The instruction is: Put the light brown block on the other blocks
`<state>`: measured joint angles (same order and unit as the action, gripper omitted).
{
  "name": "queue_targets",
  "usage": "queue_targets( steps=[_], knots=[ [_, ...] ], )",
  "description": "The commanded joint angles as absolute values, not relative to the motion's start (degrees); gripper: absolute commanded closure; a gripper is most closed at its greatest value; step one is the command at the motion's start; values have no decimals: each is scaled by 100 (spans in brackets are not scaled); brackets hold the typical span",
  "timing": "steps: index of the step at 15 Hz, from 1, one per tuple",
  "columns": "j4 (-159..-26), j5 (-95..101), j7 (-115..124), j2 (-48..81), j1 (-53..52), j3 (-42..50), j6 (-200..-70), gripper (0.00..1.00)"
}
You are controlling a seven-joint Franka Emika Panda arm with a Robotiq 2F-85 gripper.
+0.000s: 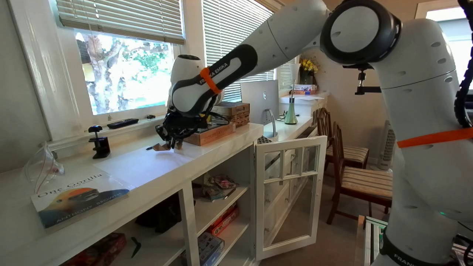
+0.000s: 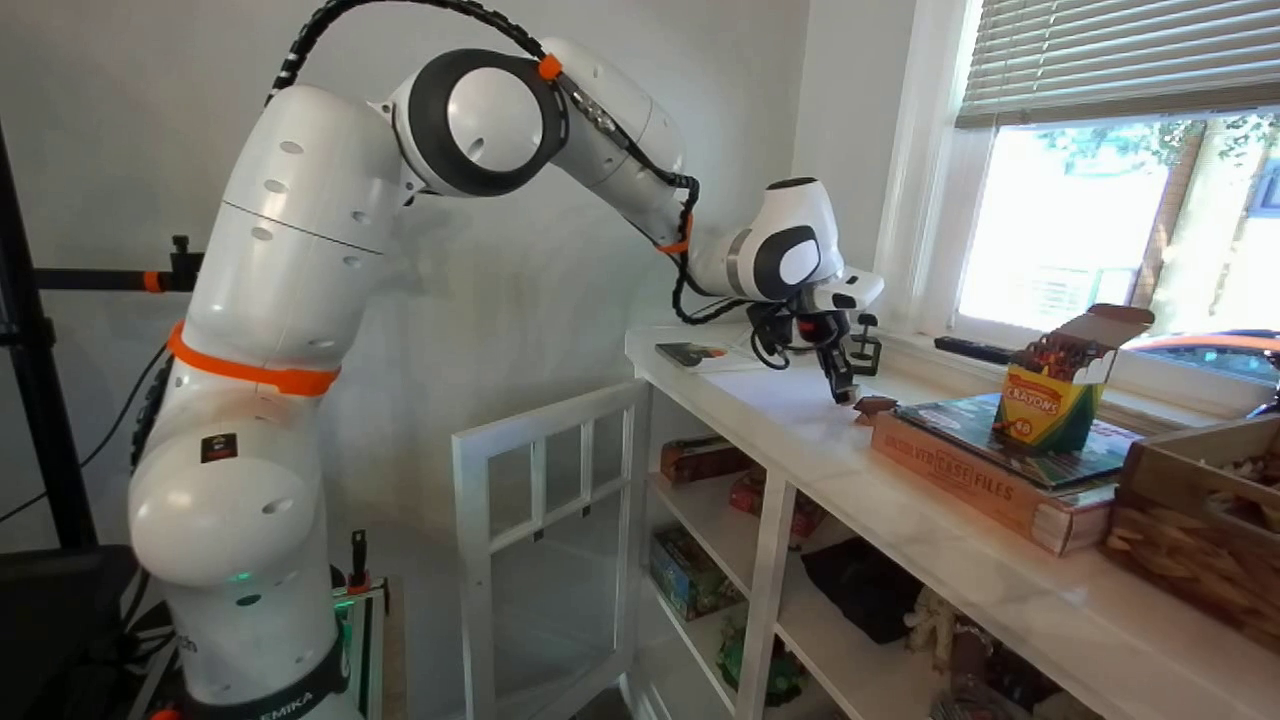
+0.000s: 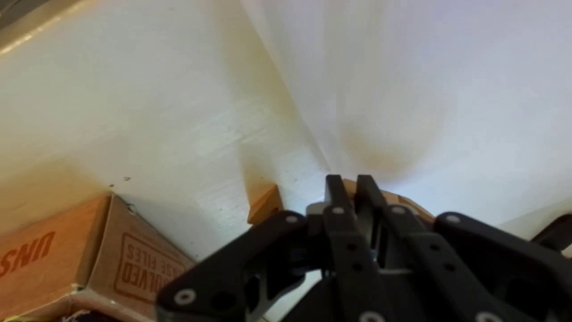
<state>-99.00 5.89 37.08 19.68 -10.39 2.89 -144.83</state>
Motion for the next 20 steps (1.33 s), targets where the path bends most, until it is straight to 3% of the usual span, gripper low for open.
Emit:
queue_targets(
  steps=[1, 20],
  knots=[
    [-9970, 404, 3582, 1723, -917, 255, -14281, 97],
    [-9832, 96, 3301, 1388, -541, 247, -13328, 97]
  ],
)
